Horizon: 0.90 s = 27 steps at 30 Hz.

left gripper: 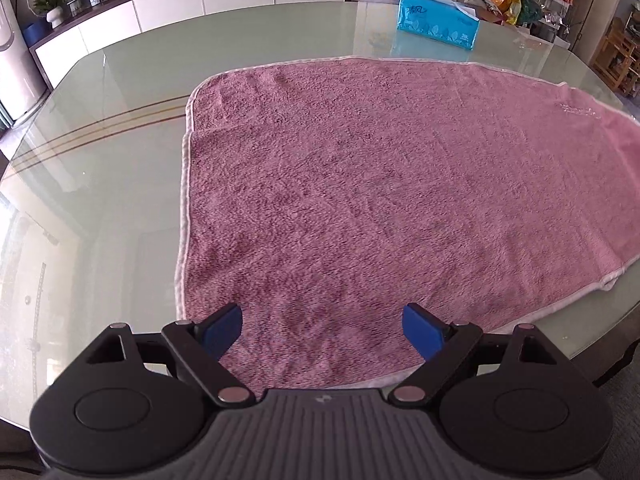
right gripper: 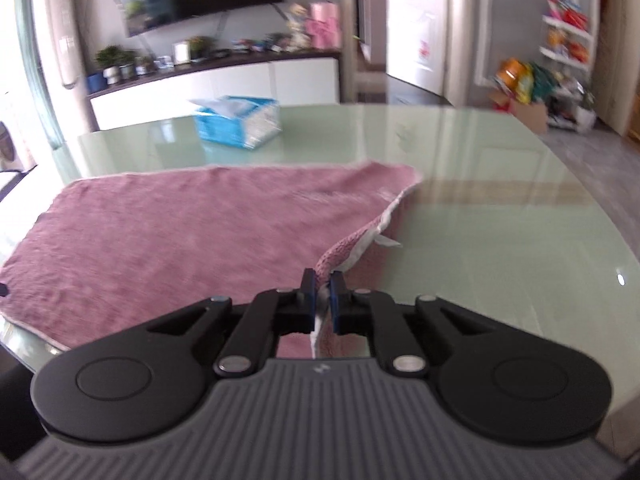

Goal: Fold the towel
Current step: 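Grasp the towel edge with the right gripper and fold it over toward the left gripper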

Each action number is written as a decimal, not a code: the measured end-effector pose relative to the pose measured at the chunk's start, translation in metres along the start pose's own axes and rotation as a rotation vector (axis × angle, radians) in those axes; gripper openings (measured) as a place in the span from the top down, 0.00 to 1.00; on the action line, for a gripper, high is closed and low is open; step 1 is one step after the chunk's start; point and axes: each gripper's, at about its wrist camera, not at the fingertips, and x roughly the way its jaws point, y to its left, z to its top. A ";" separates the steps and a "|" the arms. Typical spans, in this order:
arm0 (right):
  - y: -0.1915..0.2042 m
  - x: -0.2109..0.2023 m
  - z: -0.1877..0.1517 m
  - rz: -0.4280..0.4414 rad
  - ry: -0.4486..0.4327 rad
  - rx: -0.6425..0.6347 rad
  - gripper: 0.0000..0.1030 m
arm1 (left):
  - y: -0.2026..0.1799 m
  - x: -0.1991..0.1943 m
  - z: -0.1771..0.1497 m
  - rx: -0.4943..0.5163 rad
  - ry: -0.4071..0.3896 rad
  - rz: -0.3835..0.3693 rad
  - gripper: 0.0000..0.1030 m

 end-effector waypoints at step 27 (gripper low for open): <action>0.322 0.069 0.034 0.518 0.053 -0.295 0.93 | 0.086 -0.010 -0.030 0.026 0.025 -0.035 0.13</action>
